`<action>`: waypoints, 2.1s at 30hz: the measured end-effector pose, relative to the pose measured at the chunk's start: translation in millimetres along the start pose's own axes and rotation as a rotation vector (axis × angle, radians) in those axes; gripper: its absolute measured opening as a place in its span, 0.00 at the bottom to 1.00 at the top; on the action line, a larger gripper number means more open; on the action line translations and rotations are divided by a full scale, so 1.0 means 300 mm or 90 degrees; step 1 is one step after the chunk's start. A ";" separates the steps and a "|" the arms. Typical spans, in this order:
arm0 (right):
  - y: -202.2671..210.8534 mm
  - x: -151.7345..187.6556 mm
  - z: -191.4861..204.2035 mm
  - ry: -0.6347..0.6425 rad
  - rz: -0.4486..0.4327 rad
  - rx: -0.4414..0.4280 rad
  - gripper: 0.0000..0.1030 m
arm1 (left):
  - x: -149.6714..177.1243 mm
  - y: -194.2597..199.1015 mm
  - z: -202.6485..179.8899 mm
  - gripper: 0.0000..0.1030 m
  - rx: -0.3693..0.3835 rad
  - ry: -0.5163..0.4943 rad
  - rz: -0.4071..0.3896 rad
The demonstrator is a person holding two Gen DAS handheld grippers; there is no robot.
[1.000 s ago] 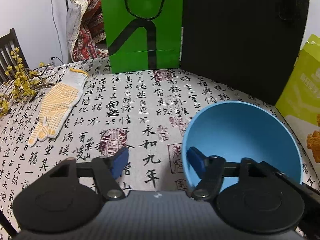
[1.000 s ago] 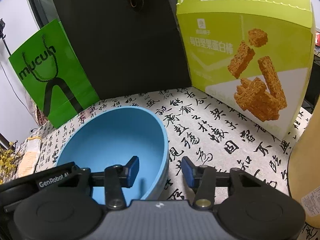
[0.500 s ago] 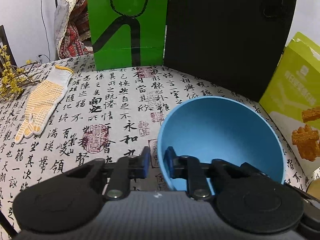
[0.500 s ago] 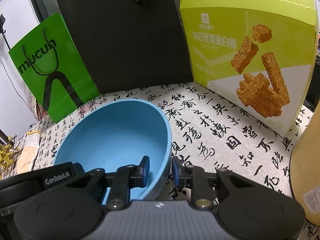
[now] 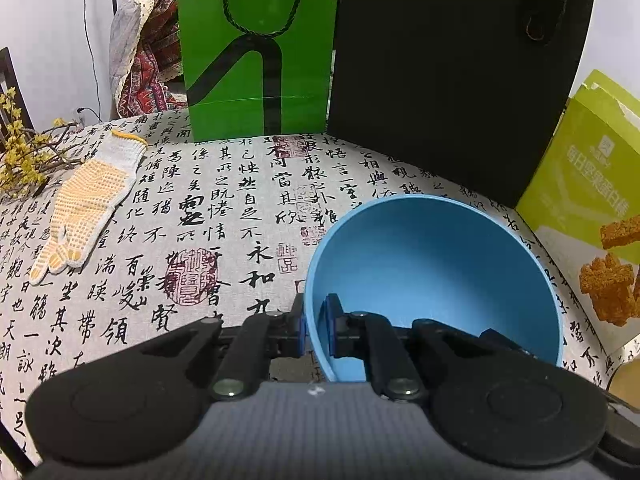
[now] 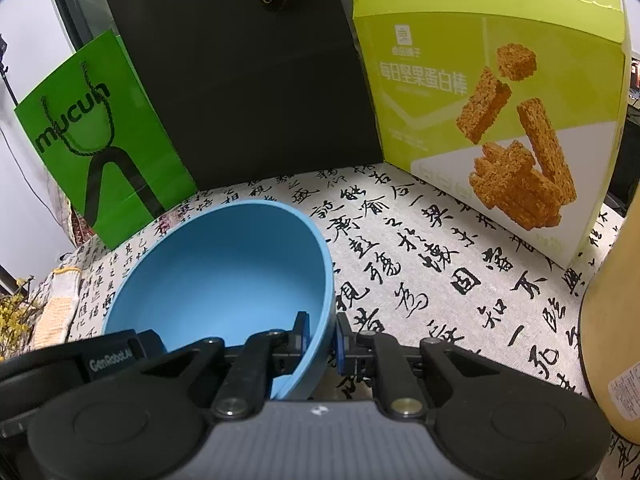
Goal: Organize plates and bowls
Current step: 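Lift the blue bowl with both grippers and carry it toward the stacked bowls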
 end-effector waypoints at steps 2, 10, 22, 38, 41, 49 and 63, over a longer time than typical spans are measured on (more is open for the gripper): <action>0.003 0.002 0.005 0.002 -0.001 -0.003 0.12 | -0.001 0.005 0.005 0.10 0.001 0.002 -0.001; 0.036 0.005 0.040 -0.002 -0.011 -0.019 0.12 | -0.014 0.053 0.030 0.10 -0.004 -0.006 -0.026; 0.106 0.014 0.146 0.040 -0.020 -0.042 0.10 | -0.025 0.169 0.131 0.10 -0.002 0.012 -0.051; 0.243 0.052 0.237 0.065 -0.029 -0.038 0.10 | 0.020 0.310 0.233 0.10 0.002 0.028 -0.060; 0.265 0.074 0.250 0.067 -0.031 -0.040 0.10 | 0.038 0.332 0.255 0.10 0.004 0.030 -0.061; 0.324 0.132 0.295 0.082 -0.034 -0.038 0.10 | 0.083 0.386 0.316 0.10 0.006 0.042 -0.063; 0.403 0.238 0.394 0.099 -0.037 -0.057 0.10 | 0.138 0.492 0.442 0.10 -0.007 0.055 -0.081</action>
Point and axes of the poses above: each gripper's, at about its wrist camera, not at the fingertips, and y roughly against the way its jaws point, z to its left, x to its underside, the point moved 10 cm from there along -y, roughly the way its jaws point, and after that the axes turned 9 degrees about -x, right-handed, at the moved point
